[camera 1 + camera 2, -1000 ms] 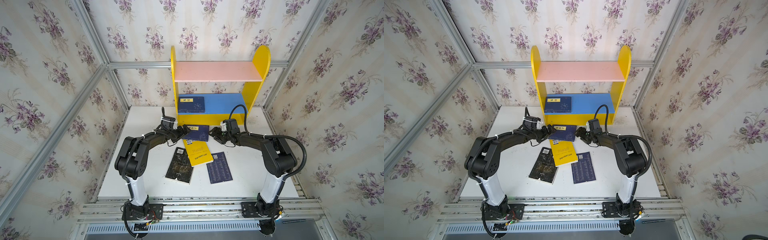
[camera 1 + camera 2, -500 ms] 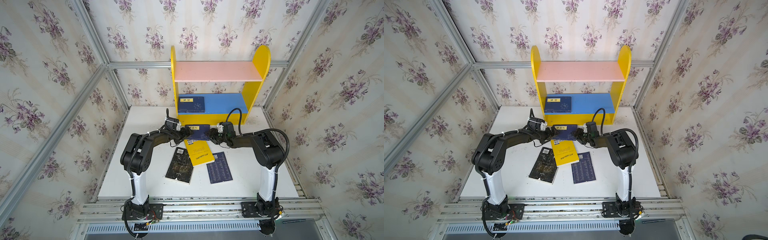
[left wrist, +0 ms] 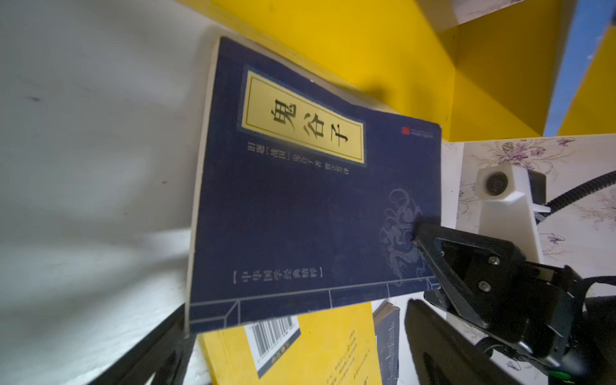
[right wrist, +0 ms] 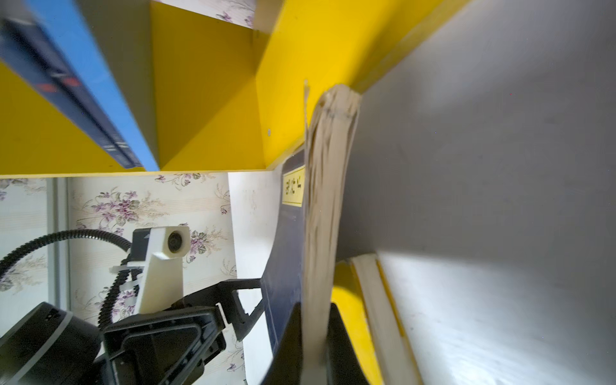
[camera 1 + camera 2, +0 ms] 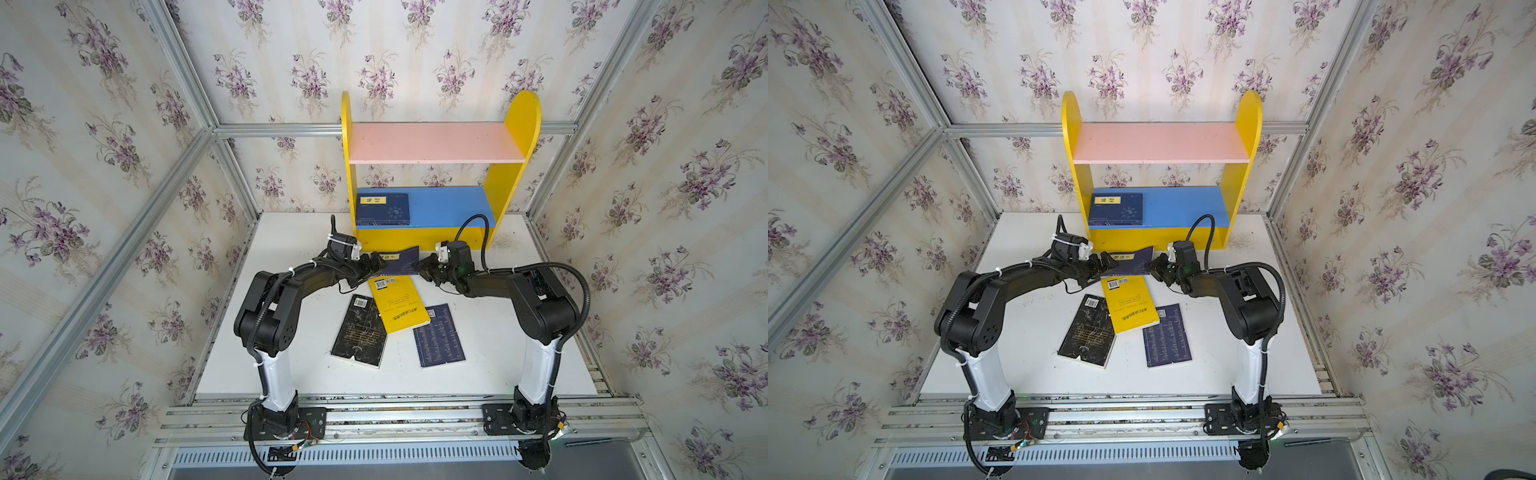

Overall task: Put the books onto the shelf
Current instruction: 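Lift the dark blue book upright with the right gripper while the left steadies it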

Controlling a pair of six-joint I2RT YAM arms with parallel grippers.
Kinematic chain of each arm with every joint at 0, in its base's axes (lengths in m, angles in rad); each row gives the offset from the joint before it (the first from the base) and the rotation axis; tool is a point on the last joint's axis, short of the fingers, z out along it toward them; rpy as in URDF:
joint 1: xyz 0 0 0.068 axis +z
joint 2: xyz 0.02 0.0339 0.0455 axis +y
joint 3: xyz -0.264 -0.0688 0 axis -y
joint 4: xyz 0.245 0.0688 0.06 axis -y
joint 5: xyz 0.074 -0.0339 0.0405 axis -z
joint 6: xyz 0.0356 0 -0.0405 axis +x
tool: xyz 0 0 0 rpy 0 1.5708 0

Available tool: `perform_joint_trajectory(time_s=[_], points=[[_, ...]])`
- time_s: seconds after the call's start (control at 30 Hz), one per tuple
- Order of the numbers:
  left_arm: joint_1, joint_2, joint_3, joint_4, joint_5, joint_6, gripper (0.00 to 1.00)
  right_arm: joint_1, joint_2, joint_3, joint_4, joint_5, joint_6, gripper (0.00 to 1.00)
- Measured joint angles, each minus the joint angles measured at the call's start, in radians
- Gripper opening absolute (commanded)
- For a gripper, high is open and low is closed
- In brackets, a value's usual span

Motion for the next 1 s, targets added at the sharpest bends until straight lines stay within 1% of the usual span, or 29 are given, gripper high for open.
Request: perform_joint_trajectory(time_s=[0.27,0.33,0.47,0.57,0.67,0.77,0.9,1.0], points=[[0.042,-0.135,-0.042,-0.001,0.062,-0.042,0.98,-0.007,-0.287,-0.048,-0.209,0.014,-0.099,0.06],[0.048,-0.159,-0.039,-0.001,0.097,-0.043,0.98,-0.012,-0.349,-0.056,-0.264,0.014,-0.124,0.06],[0.058,-0.158,0.008,-0.005,0.216,-0.048,0.95,-0.029,-0.452,-0.055,-0.34,0.008,-0.167,0.06],[0.06,-0.151,0.048,-0.004,0.303,-0.048,0.92,-0.056,-0.486,-0.059,-0.332,-0.023,-0.171,0.06],[0.061,-0.152,0.061,-0.003,0.356,-0.048,0.88,-0.09,-0.502,-0.076,-0.285,-0.055,-0.155,0.06],[0.061,-0.149,0.077,-0.007,0.389,-0.051,0.8,-0.114,-0.507,-0.082,-0.248,-0.076,-0.135,0.07],[0.06,-0.138,0.113,-0.007,0.423,-0.058,0.77,-0.12,-0.505,-0.081,-0.179,-0.111,-0.103,0.07],[0.06,-0.129,0.138,-0.006,0.439,-0.067,0.75,-0.124,-0.481,-0.08,-0.095,-0.152,-0.068,0.07]])
